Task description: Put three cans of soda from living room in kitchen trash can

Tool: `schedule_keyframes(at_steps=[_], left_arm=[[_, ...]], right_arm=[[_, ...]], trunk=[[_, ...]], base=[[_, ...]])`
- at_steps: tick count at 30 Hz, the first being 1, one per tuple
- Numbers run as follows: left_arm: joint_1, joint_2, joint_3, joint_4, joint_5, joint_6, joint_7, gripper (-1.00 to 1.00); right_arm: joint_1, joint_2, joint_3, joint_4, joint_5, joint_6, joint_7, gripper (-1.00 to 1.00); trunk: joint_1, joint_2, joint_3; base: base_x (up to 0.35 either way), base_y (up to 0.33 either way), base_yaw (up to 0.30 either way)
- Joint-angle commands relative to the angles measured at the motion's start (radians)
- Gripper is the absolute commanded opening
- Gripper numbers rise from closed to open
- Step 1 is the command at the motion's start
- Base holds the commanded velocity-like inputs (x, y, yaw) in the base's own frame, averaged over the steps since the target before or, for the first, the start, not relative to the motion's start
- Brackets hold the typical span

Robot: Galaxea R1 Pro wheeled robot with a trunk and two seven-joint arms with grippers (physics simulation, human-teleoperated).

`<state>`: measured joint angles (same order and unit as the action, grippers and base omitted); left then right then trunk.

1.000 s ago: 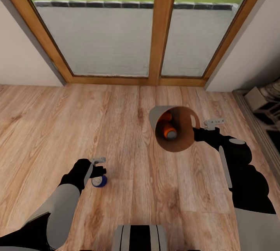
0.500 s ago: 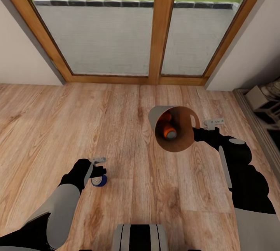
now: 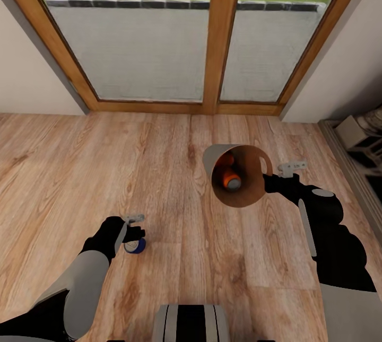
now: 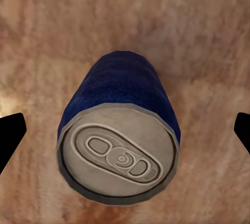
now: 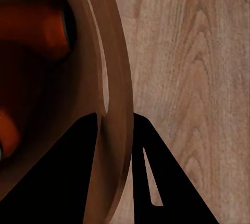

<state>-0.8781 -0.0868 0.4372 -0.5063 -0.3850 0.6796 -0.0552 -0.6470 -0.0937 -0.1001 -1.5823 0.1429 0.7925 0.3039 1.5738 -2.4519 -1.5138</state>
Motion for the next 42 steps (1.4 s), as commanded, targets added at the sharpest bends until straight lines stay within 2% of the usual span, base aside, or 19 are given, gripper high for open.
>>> schedule_keyframes(at_steps=[1,13,35,39,42], left_arm=[[0.0,0.0,0.0,0.0,0.0,0.0,0.0,1.0],[0.0,-0.004,0.0,0.0,0.0,0.0,0.0,1.0],[0.0,-0.005,0.0,0.0,0.0,-0.002,0.0,1.0],[0.0,-0.005,0.0,0.0,0.0,-0.002,0.0,1.0],[0.0,-0.005,0.0,0.0,0.0,-0.002,0.0,1.0]], right_arm=[[0.0,0.0,0.0,-0.001,-0.018,0.002,0.005,-1.0],[-0.006,-0.001,-0.002,-0.001,-0.017,0.003,0.004,-1.0],[-0.069,-0.007,0.006,-0.001,-0.016,0.005,0.004,-1.0],[-0.077,-0.005,0.029,-0.001,-0.016,0.006,0.003,-1.0],[-0.078,-0.004,0.036,-0.001,-0.016,0.006,0.001,-1.0]], trunk=[[0.0,0.0,0.0],[0.0,0.0,0.0],[0.0,0.0,0.0],[0.0,0.0,0.0],[0.011,-0.021,-0.009]], base=[[0.0,0.0,0.0],[0.0,0.0,0.0],[0.0,0.0,0.0],[0.0,0.0,0.0],[0.0,0.0,0.0]])
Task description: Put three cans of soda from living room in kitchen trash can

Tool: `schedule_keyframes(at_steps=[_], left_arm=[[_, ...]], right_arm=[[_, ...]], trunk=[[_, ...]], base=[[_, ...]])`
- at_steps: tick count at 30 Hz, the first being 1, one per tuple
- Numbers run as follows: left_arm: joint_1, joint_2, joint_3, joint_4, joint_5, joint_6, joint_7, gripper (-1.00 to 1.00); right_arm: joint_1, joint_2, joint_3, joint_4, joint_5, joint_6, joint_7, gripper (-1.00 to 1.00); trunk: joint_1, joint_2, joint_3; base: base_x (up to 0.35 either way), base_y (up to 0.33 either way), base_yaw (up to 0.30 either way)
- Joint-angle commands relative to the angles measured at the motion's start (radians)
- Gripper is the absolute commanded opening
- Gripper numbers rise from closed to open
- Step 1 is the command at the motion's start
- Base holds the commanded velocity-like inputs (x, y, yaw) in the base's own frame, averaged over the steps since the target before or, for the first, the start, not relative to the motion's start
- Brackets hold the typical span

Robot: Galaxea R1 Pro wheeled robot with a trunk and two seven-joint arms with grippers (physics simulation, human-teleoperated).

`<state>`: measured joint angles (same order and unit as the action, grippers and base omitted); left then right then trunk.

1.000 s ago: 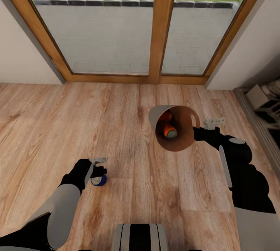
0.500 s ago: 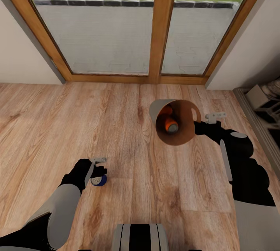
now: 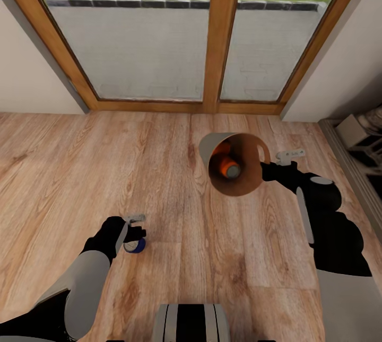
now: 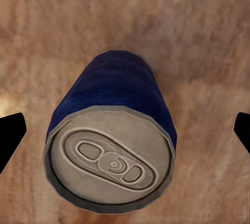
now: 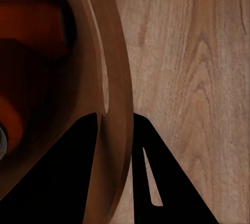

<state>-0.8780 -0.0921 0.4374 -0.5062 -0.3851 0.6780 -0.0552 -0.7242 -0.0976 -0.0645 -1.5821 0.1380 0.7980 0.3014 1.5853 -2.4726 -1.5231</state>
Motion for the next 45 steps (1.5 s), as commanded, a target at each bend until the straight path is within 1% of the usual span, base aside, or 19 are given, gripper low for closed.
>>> schedule_keyframes(at_steps=[1,3,8,11,18,22,30,35,40,45], left_arm=[[0.0,0.0,0.0,0.0,0.0,0.0,0.0,1.0],[0.0,0.0,0.0,0.0,0.0,0.0,0.0,1.0],[0.0,0.0,0.0,0.0,0.0,0.0,0.0,1.0],[0.0,0.0,0.0,0.0,-0.001,-0.011,0.0,1.0],[0.0,0.0,0.0,0.0,-0.001,-0.019,0.0,1.0],[0.0,0.0,0.0,0.0,-0.002,-0.02,0.0,1.0],[0.0,0.0,0.001,0.0,-0.003,-0.02,0.002,1.0],[0.0,0.001,0.001,0.013,-0.002,-0.019,0.025,1.0],[0.001,0.001,0.001,0.052,0.001,-0.019,0.038,1.0],[0.001,0.0,0.001,0.061,0.002,-0.019,0.051,1.0]], right_arm=[[-0.001,0.001,0.002,-0.001,-0.011,0.001,0.003,-1.0],[-0.001,0.001,0.004,-0.001,-0.011,0.0,0.003,-1.0],[-0.001,0.0,0.006,-0.001,-0.011,0.001,0.002,-1.0],[-0.001,0.001,0.006,-0.001,-0.011,0.017,0.001,-1.0],[-0.001,-0.002,0.006,-0.001,-0.011,0.026,-0.001,-1.0],[0.0,0.002,0.01,-0.001,-0.011,0.027,-0.001,-1.0],[0.0,0.003,0.011,-0.001,-0.011,0.027,-0.003,-1.0],[0.0,0.003,0.012,-0.001,-0.011,0.027,-0.004,-1.0],[0.0,0.004,0.013,-0.001,-0.011,0.027,-0.004,-1.0],[0.0,0.004,0.014,-0.001,-0.011,0.027,-0.004,-1.0]], trunk=[[0.004,-0.007,-0.003],[0.011,-0.021,-0.009],[0.011,-0.021,-0.009],[0.011,-0.021,-0.009],[0.011,-0.021,-0.009],[0.011,-0.021,-0.009],[0.011,-0.021,-0.009],[0.011,-0.021,-0.009],[0.011,-0.021,-0.009],[0.011,-0.021,-0.009]], base=[[0.0,0.0,0.0],[0.0,0.0,0.0],[0.0,0.0,0.0],[0.0,0.0,0.0],[0.0,0.0,0.0],[0.0,0.0,0.0],[0.0,0.0,0.0],[0.0,0.0,0.0],[0.0,0.0,0.0],[0.0,0.0,0.0]])
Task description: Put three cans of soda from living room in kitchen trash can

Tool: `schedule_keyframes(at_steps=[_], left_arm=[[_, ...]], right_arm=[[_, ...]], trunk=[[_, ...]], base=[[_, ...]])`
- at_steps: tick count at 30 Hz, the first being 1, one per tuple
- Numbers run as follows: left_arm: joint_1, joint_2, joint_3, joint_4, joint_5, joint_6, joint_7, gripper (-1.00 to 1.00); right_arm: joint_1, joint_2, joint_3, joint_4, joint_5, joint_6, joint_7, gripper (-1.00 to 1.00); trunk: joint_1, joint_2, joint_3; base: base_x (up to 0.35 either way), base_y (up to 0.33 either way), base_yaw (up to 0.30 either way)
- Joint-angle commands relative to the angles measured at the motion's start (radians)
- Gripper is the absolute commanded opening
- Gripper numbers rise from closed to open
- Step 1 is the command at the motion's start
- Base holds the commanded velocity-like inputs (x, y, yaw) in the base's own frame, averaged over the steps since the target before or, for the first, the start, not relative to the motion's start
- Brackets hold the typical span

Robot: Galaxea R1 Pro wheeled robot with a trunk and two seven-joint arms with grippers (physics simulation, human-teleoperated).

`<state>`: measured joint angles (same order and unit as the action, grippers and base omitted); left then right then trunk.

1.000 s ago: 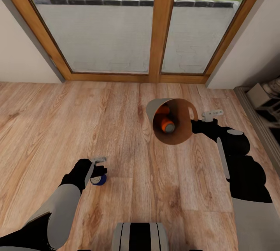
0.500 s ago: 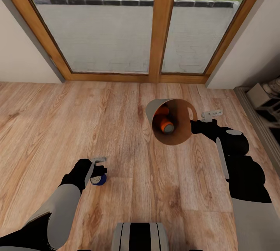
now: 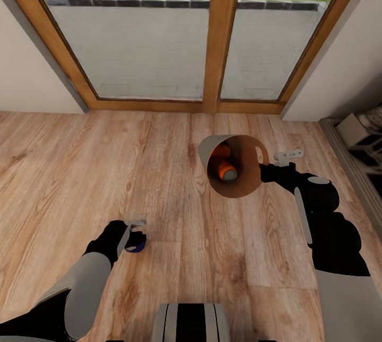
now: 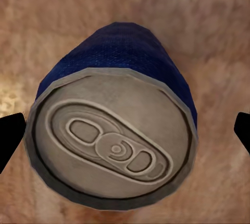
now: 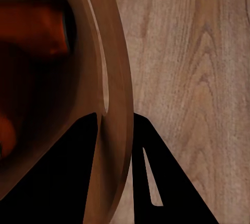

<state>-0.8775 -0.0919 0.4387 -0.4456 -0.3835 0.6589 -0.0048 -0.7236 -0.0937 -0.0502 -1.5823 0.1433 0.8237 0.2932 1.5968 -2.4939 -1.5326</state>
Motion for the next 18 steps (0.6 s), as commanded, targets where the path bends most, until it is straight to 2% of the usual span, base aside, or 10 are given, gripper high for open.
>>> schedule_keyframes(at_steps=[1,12,18], left_arm=[[0.0,0.0,0.0,0.0,0.0,0.0,0.0,-1.0],[-0.001,0.0,0.0,0.001,0.004,-0.001,0.0,-1.0],[-0.001,0.0,0.0,0.003,0.002,-0.001,0.0,-1.0]], right_arm=[[0.0,0.0,0.0,-0.001,-0.016,0.002,0.004,-1.0],[0.0,0.001,0.001,-0.001,-0.016,0.002,0.004,-1.0],[0.001,0.0,0.001,-0.001,-0.016,0.002,0.004,-1.0]], trunk=[[0.0,0.0,0.0],[0.0,0.0,0.0],[-0.023,0.042,0.019]], base=[[0.0,0.0,0.0],[0.0,0.0,0.0],[0.0,0.0,0.0]])
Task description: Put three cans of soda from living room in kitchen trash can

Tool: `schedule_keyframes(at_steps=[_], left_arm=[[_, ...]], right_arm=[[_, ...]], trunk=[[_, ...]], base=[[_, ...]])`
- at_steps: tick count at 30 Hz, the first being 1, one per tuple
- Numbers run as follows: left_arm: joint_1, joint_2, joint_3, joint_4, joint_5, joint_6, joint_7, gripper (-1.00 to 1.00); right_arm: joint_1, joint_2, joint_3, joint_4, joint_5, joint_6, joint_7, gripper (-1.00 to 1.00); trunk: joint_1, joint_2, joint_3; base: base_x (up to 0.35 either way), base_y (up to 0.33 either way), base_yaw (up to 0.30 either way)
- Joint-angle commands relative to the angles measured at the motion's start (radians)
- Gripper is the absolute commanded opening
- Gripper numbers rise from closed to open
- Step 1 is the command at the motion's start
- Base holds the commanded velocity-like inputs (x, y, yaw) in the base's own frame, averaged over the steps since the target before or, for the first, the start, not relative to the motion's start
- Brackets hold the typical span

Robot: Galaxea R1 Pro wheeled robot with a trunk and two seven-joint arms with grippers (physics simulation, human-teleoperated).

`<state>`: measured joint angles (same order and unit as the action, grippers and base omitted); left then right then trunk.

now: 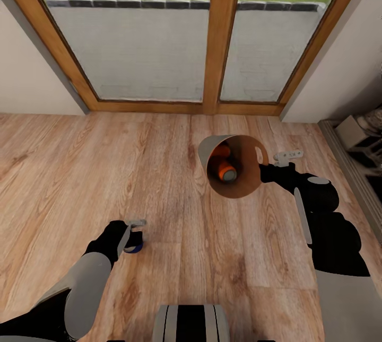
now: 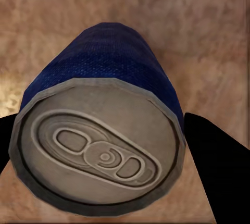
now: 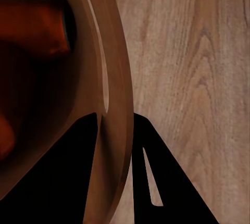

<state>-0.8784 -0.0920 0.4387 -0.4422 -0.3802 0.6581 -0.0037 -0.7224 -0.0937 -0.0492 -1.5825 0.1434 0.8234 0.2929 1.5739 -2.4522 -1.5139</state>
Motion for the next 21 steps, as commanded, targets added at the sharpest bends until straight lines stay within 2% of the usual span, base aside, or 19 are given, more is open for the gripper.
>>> schedule_keyframes(at_steps=[1,21], left_arm=[[0.0,0.0,0.0,0.0,-0.001,0.0,-0.001,-1.0],[-0.001,0.001,0.0,-0.007,-0.002,-0.016,-0.004,-1.0]], right_arm=[[0.0,0.0,0.0,-0.001,-0.016,0.002,0.005,-1.0],[0.007,0.001,0.0,-0.001,-0.016,-0.003,0.003,-1.0]], trunk=[[-0.004,0.007,0.003],[-0.081,0.147,0.066]], base=[[0.0,0.0,0.0],[0.0,0.0,0.0]])
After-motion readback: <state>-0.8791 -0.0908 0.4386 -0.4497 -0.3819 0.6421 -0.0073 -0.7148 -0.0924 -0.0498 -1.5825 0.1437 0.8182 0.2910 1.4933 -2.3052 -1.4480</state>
